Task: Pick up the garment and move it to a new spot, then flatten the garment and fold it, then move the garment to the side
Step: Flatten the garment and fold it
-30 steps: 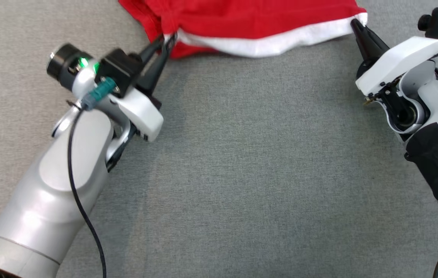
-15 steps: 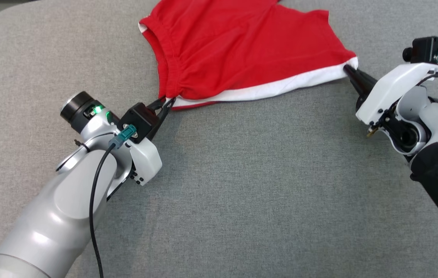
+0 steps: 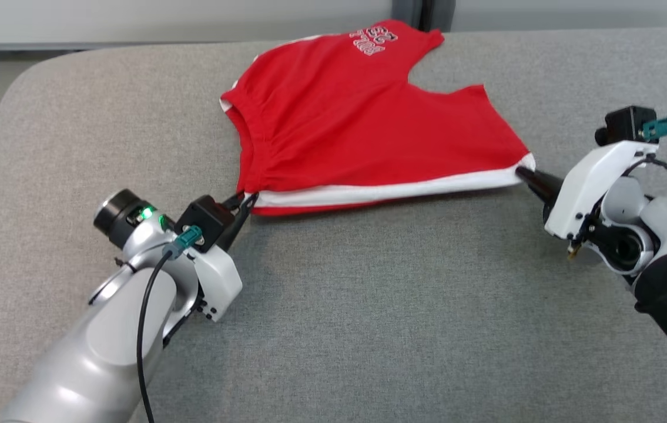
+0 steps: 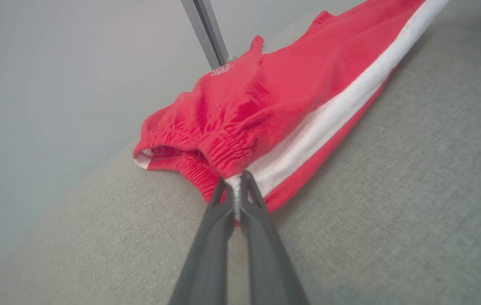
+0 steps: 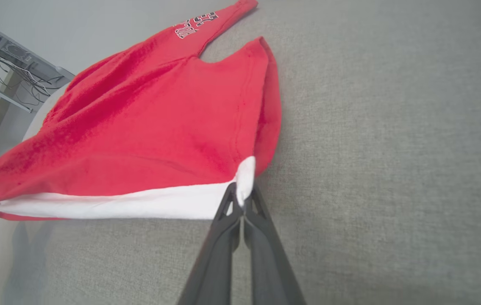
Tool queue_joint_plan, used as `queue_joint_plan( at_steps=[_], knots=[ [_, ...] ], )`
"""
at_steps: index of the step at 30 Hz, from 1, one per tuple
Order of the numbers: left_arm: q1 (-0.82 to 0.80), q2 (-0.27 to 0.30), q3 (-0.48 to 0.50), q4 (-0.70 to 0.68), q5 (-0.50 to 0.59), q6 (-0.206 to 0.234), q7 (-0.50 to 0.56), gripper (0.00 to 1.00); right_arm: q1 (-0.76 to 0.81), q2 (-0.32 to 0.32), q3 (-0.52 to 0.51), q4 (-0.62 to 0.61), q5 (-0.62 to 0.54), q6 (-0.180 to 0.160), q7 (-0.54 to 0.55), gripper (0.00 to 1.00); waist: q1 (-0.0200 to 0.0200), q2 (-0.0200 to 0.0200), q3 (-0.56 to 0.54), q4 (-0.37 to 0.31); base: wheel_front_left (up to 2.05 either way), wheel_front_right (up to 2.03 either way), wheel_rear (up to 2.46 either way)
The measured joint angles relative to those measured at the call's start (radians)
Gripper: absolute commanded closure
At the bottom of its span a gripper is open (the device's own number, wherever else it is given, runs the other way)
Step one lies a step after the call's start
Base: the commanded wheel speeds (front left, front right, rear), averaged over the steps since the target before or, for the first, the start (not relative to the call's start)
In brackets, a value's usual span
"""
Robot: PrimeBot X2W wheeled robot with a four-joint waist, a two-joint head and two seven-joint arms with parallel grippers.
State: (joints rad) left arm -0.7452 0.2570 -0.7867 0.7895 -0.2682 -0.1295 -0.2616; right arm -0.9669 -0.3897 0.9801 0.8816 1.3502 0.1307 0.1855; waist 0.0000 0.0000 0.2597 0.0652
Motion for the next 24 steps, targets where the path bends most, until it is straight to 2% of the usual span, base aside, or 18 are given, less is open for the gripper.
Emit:
queue_joint_plan(
  at_steps=[24],
  knots=[
    [0.242,-0.050,0.044,0.018,0.005,0.003,0.000,1.00,0.196,-0.111,0.105,-0.128,0.086,0.000,0.083,1.00,0.0000,0.0000,-0.190,-0.008,0.00,0.00,0.00]
  ],
)
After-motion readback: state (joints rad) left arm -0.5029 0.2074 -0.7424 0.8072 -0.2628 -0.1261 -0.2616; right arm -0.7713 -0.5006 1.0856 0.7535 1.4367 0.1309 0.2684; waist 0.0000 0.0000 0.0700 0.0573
